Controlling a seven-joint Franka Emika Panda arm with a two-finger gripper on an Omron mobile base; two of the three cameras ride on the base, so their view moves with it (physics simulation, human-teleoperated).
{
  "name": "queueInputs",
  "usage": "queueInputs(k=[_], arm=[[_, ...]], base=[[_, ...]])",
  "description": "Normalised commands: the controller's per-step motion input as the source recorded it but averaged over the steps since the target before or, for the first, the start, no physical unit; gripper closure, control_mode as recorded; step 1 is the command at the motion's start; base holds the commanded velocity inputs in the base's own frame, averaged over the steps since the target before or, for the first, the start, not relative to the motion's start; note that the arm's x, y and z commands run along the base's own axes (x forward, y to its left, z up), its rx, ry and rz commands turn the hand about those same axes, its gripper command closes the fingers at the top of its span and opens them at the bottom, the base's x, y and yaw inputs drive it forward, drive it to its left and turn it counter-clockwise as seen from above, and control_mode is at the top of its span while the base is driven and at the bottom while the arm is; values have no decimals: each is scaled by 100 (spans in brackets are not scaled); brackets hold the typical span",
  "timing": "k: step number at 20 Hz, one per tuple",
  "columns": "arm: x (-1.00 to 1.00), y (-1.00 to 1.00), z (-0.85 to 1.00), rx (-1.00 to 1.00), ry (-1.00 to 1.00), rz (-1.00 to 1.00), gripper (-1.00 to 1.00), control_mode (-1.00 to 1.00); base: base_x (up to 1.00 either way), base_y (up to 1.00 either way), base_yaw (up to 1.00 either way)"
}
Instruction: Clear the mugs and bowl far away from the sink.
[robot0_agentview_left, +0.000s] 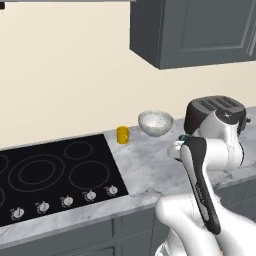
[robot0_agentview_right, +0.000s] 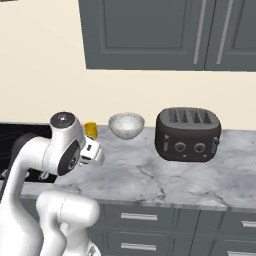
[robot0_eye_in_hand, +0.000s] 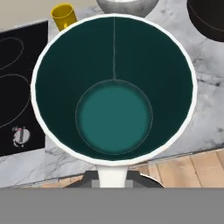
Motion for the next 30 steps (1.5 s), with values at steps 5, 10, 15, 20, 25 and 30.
queueInputs(k=[5, 10, 15, 20, 25, 30], arm=[[77, 0, -49, 1, -1, 0, 100, -100], [56, 1, -23, 0, 12, -1, 100, -100], [44, 0, -8, 0, 27, -1, 100, -100], [45, 6, -21, -4, 6, -2, 100, -100], [45, 4, -24, -5, 2, 0, 100, -100], [34, 0, -38, 0, 12, 0, 100, -100]], base=[[0, 0, 0], [0, 0, 0], [0, 0, 0], [0, 0, 0], [0, 0, 0], [0, 0, 0]])
